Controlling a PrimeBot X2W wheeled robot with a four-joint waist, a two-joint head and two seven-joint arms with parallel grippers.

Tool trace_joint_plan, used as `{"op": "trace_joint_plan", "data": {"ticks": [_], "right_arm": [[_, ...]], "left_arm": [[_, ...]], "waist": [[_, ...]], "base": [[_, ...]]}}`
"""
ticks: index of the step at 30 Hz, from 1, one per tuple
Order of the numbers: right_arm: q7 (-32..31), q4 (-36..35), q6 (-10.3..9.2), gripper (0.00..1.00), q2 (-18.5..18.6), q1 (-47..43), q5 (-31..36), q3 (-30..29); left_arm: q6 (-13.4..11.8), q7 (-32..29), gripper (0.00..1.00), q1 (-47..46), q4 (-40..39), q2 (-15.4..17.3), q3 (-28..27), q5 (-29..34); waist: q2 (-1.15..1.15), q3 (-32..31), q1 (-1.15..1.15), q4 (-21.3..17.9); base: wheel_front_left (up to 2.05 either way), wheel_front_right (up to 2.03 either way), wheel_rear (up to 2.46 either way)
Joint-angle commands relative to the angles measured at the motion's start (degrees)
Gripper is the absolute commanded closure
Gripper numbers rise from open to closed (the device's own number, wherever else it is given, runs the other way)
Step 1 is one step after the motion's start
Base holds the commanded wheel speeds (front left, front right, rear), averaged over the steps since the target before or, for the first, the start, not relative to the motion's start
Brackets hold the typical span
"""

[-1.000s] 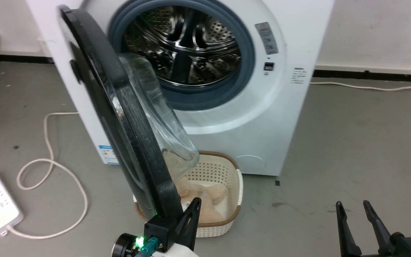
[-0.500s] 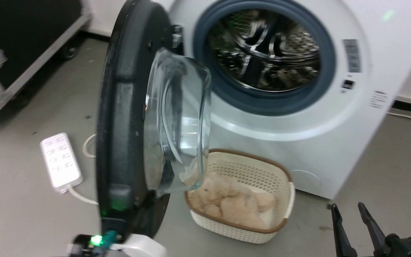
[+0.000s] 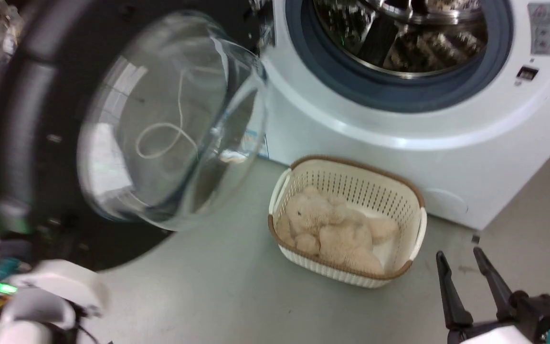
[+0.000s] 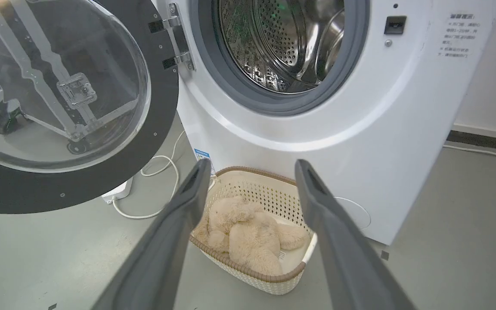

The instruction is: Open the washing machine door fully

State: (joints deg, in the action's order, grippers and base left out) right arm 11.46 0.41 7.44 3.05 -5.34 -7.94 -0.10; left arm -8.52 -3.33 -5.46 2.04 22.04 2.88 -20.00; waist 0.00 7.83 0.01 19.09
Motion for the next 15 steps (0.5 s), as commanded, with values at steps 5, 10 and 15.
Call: {"op": "trace_joint_plan", "data": {"ticks": [5,10,15], "right_arm": [[-0.74,-1.22,0.05,0.00,0.92,1.65,0.70,-0.31],[-1.08,-1.53,0.05,0.00,1.86,2.00,0.90,-0.12],[-1.21,-1.73,0.05,0.00,2.45,2.25,0.78,-0.61]], "left_arm": [[1.24,0.64,1.00,-4.83,5.78,4.38,-5.16,-2.92],[2.15,3.70,1.00,-8.44,12.22,7.16,-8.67,-4.55],[3.41,6.29,1.00,-11.26,17.18,8.57,-9.79,-5.41]], "waist": [[0.00,3.90,-0.01,-1.77],[0.00,4.98,-0.01,-3.17],[0.00,5.08,-0.01,-3.98]], "base": [[0.00,0.00,0.00],[0.00,0.00,0.00],[0.00,0.00,0.00]]}}
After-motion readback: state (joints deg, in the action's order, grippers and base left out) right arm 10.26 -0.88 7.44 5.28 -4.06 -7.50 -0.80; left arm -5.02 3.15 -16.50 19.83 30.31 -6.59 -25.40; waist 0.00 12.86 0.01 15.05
